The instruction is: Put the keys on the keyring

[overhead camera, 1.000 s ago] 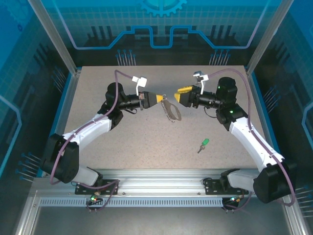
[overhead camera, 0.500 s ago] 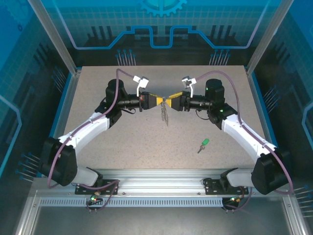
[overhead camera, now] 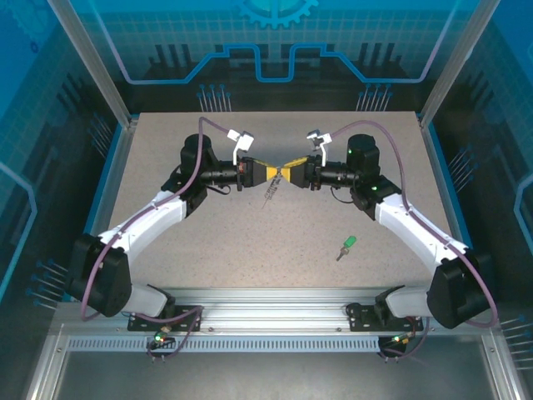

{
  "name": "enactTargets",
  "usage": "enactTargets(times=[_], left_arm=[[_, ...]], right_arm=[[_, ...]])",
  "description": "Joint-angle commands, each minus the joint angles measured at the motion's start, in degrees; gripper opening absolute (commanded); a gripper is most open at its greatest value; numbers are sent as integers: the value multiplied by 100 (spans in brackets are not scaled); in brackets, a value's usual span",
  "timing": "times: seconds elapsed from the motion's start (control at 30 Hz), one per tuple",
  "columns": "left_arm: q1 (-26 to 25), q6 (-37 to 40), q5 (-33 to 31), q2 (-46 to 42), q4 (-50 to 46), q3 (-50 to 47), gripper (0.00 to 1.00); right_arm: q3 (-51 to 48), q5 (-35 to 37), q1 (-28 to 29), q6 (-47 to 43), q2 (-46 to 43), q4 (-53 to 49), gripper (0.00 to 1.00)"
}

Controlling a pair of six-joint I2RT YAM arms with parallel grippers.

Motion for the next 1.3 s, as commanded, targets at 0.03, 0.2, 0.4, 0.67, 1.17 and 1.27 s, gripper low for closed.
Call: enactTargets(times=[0.03,0.2,0.4,0.67,1.17,1.27], left_arm=[[-24,125,233,-53,39,233,0],[-26,110,294,17,46,286,0],[-28,89,338,56,76,295,0],[-30,-42,201,62,170,277,0],[-24,-433,-445,-109,571,64,50],[-14,-521,-705,-210,663,-64,63]], right_arm=[[187,-78,118,-35,116,131,26],[179,-76,121,-66,103,115,14],[179,-76,111,-76,75,97,0],[131,0,112,-19,15,167,0],[-179,510,98,169,-210,397,0],[-287,601,76,250,-284,448,0]])
